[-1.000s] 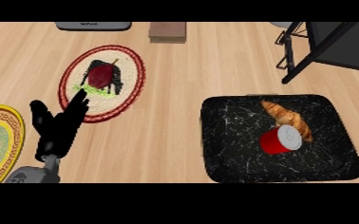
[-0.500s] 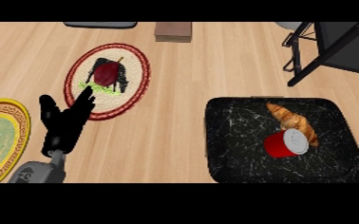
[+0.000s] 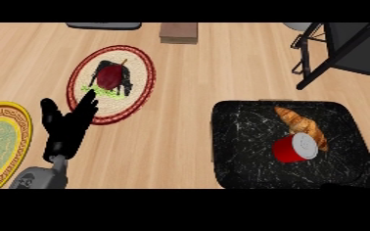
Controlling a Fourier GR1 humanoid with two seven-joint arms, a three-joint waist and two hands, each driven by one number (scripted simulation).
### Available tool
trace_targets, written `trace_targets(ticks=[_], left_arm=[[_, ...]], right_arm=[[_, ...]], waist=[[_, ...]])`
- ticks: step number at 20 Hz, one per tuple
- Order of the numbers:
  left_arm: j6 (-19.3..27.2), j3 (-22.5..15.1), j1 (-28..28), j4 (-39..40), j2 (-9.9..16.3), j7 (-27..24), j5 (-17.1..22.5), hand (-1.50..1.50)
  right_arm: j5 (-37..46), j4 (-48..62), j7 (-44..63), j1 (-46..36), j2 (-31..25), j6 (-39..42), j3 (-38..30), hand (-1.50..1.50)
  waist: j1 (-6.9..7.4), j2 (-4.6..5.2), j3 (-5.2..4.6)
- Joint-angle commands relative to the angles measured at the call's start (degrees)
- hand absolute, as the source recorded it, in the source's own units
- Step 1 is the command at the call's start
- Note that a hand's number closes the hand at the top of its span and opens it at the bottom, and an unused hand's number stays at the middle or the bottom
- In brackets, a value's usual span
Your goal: Pick the can from the tray and place it in the tiered shelf
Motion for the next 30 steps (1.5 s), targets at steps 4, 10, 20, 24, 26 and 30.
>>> trace_targets(ticks=[4, 10, 20, 24, 26, 30], left_arm=[[-0.9, 1.0, -0.1, 1.6, 0.9, 1.6, 0.2, 0.0], [-0.3, 0.2, 1.2, 1.1, -0.7, 0.3, -0.9, 0.0], [0.4, 1.6, 1.6, 1.7, -1.7, 0.8, -0.8, 0.0], [-2.1, 2.1, 3.1, 1.3, -0.9, 0.2, -0.1, 0.0], [-0.3, 1.1, 4.0, 1.8, -2.2, -1.2, -2.1, 0.0], [-0.1, 1.8, 3.2, 1.8, -2.8, -0.6, -2.3, 0.0]], right_arm=[[6.1, 4.5, 14.5, -5.8, 4.4, 1.7, 4.0, -1.5], [13.0, 8.7, 14.6, -8.5, 11.9, 3.2, 7.2, -1.5], [24.3, 17.6, 14.6, -13.0, 22.8, 9.5, 8.6, -1.5], [28.1, 20.3, 14.5, -12.6, 25.6, 9.4, 8.8, -1.5], [29.8, 23.3, 12.7, -12.5, 27.5, 9.2, 8.4, -1.5], [32.0, 25.9, 10.1, -15.7, 30.3, 10.2, 5.2, -1.5]], waist=[[-0.97, 0.09, -0.31], [-1.39, -0.08, -0.29], [-2.08, -0.2, -0.22], [-2.22, -0.31, -0.11], [-2.19, -0.24, -0.08], [-2.48, -0.31, -0.04]])
